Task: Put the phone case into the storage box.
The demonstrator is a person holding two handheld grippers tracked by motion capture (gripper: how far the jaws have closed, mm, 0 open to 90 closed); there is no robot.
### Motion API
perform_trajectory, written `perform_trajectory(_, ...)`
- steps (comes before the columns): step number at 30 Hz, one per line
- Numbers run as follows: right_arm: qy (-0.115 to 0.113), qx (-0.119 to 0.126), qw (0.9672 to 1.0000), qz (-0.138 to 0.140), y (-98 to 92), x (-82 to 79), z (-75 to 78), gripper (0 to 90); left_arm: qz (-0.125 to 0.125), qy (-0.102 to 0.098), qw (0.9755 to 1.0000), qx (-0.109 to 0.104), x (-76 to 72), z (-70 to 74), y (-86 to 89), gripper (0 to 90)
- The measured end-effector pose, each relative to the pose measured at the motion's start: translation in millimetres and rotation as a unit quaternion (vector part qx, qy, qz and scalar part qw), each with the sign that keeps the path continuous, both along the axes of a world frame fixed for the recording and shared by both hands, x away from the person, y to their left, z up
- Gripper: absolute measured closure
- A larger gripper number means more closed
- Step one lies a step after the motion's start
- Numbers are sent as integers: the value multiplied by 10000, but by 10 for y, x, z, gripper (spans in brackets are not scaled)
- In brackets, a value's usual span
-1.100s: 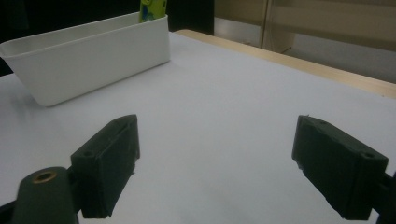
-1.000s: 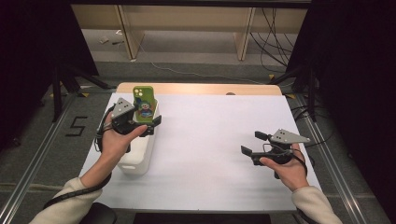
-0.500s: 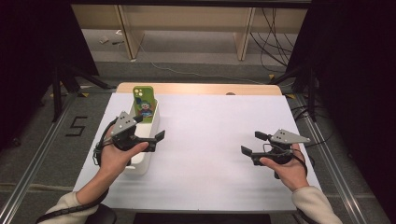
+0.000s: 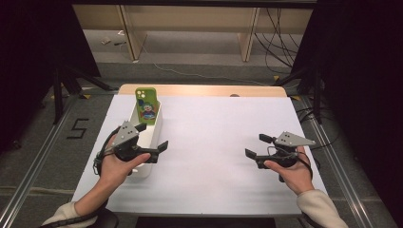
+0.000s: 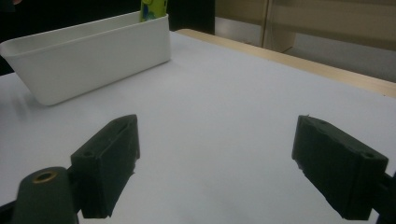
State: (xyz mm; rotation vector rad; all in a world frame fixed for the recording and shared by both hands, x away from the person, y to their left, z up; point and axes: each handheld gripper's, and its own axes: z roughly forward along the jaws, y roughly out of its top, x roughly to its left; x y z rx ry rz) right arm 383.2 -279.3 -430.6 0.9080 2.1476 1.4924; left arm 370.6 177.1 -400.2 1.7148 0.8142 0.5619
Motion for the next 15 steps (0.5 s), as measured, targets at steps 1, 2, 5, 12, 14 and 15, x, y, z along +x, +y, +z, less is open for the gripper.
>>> perform_trajectory(1, -2, 2, 10000, 0, -1, 1, -1, 161, -2, 5, 10000, -10, -7, -3, 1, 0)
perform_trajectory(2, -11, 5, 10000, 0, -2, 2, -1, 161, -24, -1, 10000, 6, -13, -7, 3, 0)
perform_trajectory(5, -20, 18, 10000, -3, -2, 3, -1, 160, -25, 9, 10000, -1, -28, -19, 2, 0)
perform_trajectory(12, -30, 22, 10000, 11, -3, 3, 2, 161, -46, -19, 10000, 8, -38, -21, -2, 0)
perform_trajectory(14, -33, 25, 10000, 3, -7, 4, 3, 160, -56, -16, 10000, 9, -41, -22, -4, 0)
perform_trajectory(15, -36, 29, 10000, 1, -9, 4, 3, 160, -56, -15, 10000, 3, -43, -22, -7, 0)
